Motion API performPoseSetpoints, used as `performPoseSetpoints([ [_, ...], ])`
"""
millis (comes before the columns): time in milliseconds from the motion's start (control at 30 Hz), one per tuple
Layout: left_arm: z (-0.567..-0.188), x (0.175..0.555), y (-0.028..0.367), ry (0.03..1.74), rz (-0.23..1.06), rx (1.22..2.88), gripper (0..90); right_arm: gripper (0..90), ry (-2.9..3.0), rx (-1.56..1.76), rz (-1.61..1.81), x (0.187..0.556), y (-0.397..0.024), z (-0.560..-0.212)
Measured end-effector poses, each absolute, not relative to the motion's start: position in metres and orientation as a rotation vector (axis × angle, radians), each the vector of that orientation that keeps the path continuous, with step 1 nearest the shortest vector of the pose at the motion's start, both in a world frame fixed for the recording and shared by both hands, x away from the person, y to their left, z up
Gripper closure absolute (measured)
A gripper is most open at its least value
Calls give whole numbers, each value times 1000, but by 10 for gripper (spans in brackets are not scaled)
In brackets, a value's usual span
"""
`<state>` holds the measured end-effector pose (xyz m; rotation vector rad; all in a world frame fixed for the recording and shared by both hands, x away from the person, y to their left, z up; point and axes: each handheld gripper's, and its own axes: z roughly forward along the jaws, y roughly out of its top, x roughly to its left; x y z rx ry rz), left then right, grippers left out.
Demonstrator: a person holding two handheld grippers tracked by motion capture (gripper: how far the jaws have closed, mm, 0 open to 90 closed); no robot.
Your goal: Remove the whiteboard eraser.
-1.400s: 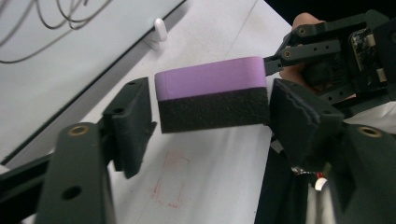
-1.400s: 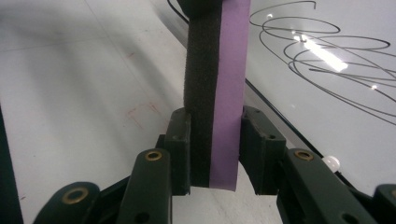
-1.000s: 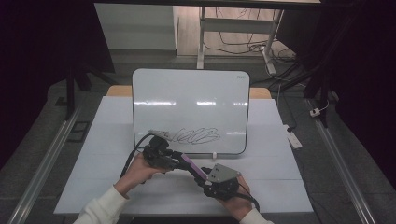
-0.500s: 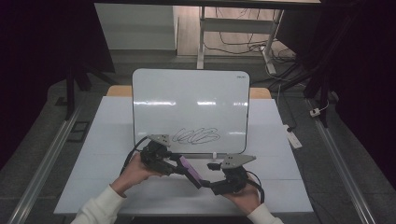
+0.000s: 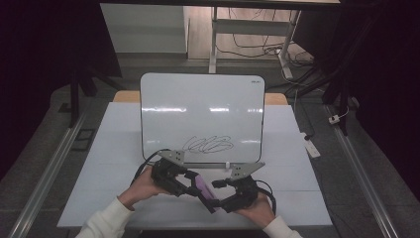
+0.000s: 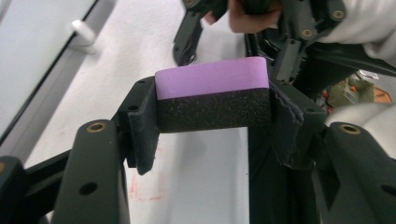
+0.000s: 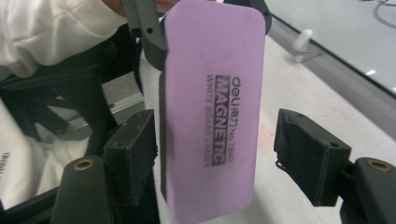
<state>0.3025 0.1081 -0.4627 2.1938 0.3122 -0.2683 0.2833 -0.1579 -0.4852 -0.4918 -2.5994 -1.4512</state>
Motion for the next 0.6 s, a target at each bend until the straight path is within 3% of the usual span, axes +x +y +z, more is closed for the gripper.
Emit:
performPoseSetpoints([
  [300,-462,298,105,222,-277,2190,402,367,-2469,-445,-1401,287,-154,-491],
  [600,-462,298,107,263,-267,2175,398,404,-2493,-470,-1426,285,-154,-489],
])
